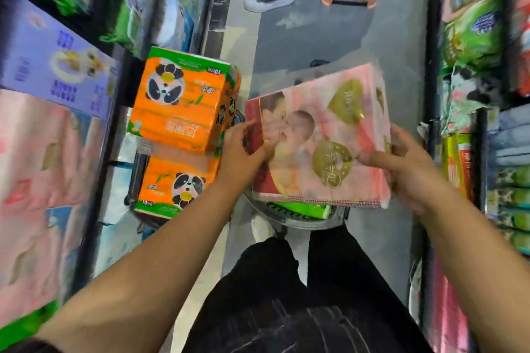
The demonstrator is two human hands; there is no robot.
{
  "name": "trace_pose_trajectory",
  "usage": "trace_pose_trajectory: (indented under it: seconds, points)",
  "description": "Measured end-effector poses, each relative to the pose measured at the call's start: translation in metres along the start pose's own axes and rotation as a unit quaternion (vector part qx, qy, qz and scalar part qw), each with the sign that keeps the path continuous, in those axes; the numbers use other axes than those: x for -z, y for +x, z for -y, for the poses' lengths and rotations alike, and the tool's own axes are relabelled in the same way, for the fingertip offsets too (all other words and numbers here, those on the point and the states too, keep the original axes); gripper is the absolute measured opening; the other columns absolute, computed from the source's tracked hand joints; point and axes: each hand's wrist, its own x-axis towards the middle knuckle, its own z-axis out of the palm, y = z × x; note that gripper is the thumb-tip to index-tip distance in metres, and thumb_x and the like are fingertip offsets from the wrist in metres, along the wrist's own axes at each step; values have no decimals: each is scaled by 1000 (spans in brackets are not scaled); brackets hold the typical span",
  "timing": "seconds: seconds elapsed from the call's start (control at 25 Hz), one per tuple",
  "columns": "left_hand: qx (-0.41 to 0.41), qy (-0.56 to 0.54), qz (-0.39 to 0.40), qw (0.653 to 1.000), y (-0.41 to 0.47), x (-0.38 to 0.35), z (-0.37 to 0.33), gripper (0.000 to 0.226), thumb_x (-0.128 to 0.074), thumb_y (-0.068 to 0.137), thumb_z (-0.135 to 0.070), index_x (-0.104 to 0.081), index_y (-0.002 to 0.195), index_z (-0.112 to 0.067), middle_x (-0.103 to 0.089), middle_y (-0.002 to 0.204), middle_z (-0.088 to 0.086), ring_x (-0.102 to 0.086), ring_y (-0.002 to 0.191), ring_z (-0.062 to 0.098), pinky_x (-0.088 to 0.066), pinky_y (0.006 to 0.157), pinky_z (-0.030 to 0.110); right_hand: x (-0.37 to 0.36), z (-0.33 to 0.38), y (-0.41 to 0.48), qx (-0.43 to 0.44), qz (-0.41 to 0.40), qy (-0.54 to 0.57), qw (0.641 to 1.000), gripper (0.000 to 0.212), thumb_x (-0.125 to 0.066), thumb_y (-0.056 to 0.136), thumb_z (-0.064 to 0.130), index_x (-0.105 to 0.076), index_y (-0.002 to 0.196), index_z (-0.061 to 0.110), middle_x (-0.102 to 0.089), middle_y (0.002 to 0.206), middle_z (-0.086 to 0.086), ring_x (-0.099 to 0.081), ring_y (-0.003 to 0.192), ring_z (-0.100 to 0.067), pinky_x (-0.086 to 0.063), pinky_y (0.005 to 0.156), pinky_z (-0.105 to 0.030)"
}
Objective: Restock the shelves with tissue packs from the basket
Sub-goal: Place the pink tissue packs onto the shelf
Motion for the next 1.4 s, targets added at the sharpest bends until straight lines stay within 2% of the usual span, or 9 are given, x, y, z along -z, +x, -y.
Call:
trace_pose_trajectory:
  seconds: [0.12, 0.24, 0.4, 0.56, 0.68, 0.76, 0.88, 1.12, 1.4]
  points:
    - [80, -87, 34, 992, -43, 37, -2, 81, -79, 69, -55, -42, 137, -30, -50, 135, 0, -54, 121, 17, -47, 98, 36, -3, -6, -50, -20, 25, 49, 998, 78, -82, 54, 8, -55, 126, 21, -74, 98, -5, -72, 86, -23, -59, 66, -34]
    - [132, -290, 102, 943, -89, 63, -20, 63, -75, 74, -25, -51, 131, -22, -67, 115, 4, -70, 94, 15, -56, 72, 30, 0, -12, -78, -53, 56, 76, 994, 108, -94, 37, 17, -49, 136, 15, -65, 117, -18, -62, 104, -38, -51, 92, -52]
    - [136, -353, 102, 920, -148, 87, -33, 65, -73, 77, -18, -47, 135, -31, -68, 117, 5, -69, 99, 26, -57, 75, 39, -11, -5, -101, -49, 129, 69, 988, 96, -86, 48, 17, -49, 136, 12, -60, 128, -21, -59, 113, -42, -45, 98, -57]
    - [133, -367, 25, 920, -214, 92, -35, 75, -80, 72, -29, -44, 137, -33, -67, 121, 9, -66, 104, 35, -54, 86, 51, -29, 6, -130, -28, 128, -5, 991, 58, -58, 68, 26, -57, 125, 15, -69, 106, -13, -70, 82, -22, -58, 69, -32]
    - [95, -390, -45, 915, -264, 102, -36, 78, -80, 69, -31, -43, 138, -31, -64, 125, 10, -65, 107, 36, -54, 84, 49, -46, 11, -150, 41, 151, -111, 981, 42, -59, 68, 28, -64, 109, 21, -67, 107, -14, -68, 89, -27, -52, 70, -32]
    - [91, -398, -107, 906, -298, 111, -36, 82, -82, 64, -35, -45, 137, -32, -65, 125, 8, -66, 106, 34, -56, 81, 46, -63, 12, -163, 68, 198, -149, 966, 38, -66, 79, 24, -62, 117, 24, -70, 110, -9, -68, 99, -29, -54, 76, -33]
    - [81, -385, -220, 893, -350, 130, -36, 75, -83, 70, -30, -47, 136, -29, -66, 122, 6, -70, 98, 25, -57, 70, 35, -100, 14, -189, 104, 277, -172, 940, 40, -65, 89, 13, -56, 127, 24, -70, 112, 1, -69, 95, -10, -53, 69, -16]
    - [90, -359, -390, 843, -445, 185, -31, 60, -67, 84, -24, -39, 136, -32, -64, 118, 0, -71, 84, 11, -56, 62, 25, -197, 17, -242, 153, 418, -234, 865, 72, -75, 69, 26, -49, 136, 26, -66, 124, 2, -64, 112, -18, -49, 98, -46]
    - [51, -323, -496, 804, -539, 270, -12, 72, -72, 69, -34, -38, 132, -29, -64, 114, -6, -69, 88, 4, -55, 68, 23, -329, 9, -308, 191, 507, -271, 796, 56, -73, 84, 13, -45, 129, 30, -66, 115, 3, -67, 105, -21, -56, 87, -48]
